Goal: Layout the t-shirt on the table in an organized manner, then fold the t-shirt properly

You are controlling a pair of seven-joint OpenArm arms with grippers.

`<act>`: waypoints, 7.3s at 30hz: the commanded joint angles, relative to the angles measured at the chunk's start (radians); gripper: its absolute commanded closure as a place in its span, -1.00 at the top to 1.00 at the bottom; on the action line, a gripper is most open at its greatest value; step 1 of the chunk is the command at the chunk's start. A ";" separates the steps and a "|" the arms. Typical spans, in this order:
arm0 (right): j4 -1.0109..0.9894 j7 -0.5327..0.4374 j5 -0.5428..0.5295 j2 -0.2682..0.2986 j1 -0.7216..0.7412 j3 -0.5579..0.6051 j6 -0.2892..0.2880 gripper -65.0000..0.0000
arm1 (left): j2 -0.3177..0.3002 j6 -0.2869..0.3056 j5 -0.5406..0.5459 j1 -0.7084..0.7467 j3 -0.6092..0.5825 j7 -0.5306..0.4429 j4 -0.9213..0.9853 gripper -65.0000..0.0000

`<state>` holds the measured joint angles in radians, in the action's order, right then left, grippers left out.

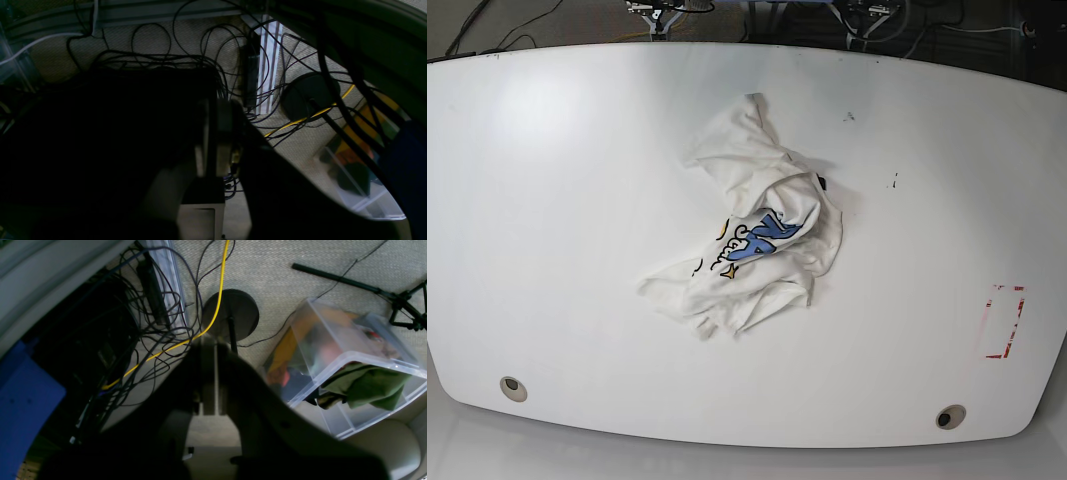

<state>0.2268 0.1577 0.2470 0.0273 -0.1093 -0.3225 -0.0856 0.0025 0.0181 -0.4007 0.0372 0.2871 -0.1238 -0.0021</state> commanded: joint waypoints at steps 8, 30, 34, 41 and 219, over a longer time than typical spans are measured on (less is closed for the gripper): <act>0.001 0.005 0.000 0.001 -0.002 -0.001 -0.002 -0.98 | 0.002 -0.002 -0.002 0.002 -0.004 -0.003 0.002 -0.91; 0.005 0.011 0.000 0.002 0.000 0.004 -0.005 -0.98 | 0.004 -0.002 0.003 0.002 -0.004 0.004 0.002 -0.90; 0.003 0.011 0.001 0.002 -0.001 0.003 -0.005 -0.98 | 0.003 -0.001 0.003 0.001 -0.004 0.004 0.002 -0.90; 0.008 0.005 0.004 0.004 0.001 0.003 -0.005 -0.98 | 0.005 -0.002 0.004 0.002 -0.006 0.006 0.002 -0.90; 0.074 -0.020 -0.005 0.011 -0.035 0.019 -0.010 -0.97 | 0.015 -0.004 0.020 0.001 -0.009 -0.008 0.000 -0.89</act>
<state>0.3000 0.1345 0.2470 0.0334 -0.1364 -0.3054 -0.0937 0.0135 0.0151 -0.3813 0.0353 0.2787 -0.1287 -0.0036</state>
